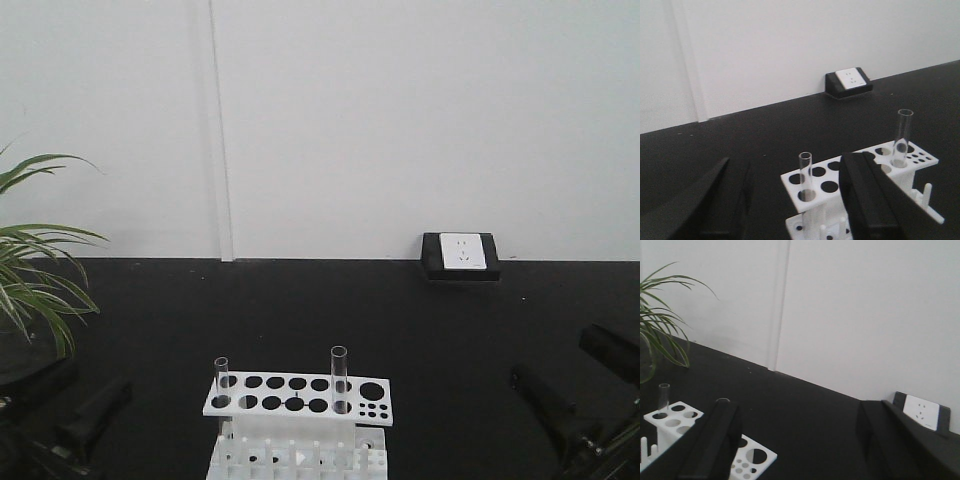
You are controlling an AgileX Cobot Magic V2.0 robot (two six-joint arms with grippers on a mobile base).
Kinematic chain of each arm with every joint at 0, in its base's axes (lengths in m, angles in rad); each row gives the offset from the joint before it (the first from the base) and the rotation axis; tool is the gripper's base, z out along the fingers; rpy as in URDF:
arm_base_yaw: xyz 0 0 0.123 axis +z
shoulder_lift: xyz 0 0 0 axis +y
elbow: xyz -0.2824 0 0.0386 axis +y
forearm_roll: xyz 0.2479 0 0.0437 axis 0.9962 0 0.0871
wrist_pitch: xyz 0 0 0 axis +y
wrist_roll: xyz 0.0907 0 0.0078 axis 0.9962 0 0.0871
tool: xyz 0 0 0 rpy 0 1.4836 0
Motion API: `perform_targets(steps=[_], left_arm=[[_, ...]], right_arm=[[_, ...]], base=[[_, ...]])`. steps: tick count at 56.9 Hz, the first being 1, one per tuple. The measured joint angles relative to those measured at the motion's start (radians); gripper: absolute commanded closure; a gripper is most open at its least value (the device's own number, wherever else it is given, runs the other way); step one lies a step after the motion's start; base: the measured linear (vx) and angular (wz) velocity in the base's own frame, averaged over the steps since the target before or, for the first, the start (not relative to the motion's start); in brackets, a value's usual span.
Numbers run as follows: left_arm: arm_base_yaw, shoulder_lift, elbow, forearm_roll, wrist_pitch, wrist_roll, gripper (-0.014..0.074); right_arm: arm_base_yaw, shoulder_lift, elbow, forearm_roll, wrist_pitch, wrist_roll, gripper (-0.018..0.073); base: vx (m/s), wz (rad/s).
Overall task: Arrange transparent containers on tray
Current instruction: 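Lower the left gripper onto the nearer glass test tube and grasp it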
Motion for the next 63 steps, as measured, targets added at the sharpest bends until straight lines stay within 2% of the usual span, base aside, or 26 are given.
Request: perform_targets(steps=[10,16,31,43,57,63], left_arm=[[-0.004,0.262,-0.032,0.011,-0.282,-0.005,0.0106],[-0.004,0.393,-0.098,0.007,-0.360,-0.005,0.0106],[-0.004,0.619,-0.312,0.018,-0.377,-0.005,0.0106],[-0.015,0.718,-0.438,0.075,-0.352,-0.005,0.0106],[-0.037,0.803,-0.483,0.093,-0.308,-0.005,0.0107],[-0.038,0.817,-0.484,0.093,-0.304,-0.005,0.0150]], right_arm=[[0.000,0.035,0.000,-0.011,-0.039,0.003,0.0029],[0.000,0.043,0.000,-0.012,-0.039,0.003,0.0029],[0.000,0.043,0.000,-0.009,-0.039,0.001,0.0029],[0.000,0.043,0.000,-0.009,-0.039,0.000,0.0029],[0.000,0.043,0.000,-0.009,-0.038,0.000,0.0029],[0.000,0.043,0.000,-0.009,-0.038,0.000,0.0029]], base=[[0.00,0.00],[0.00,0.00],[0.00,0.00],[0.00,0.00],[0.00,0.00],[0.00,0.00]])
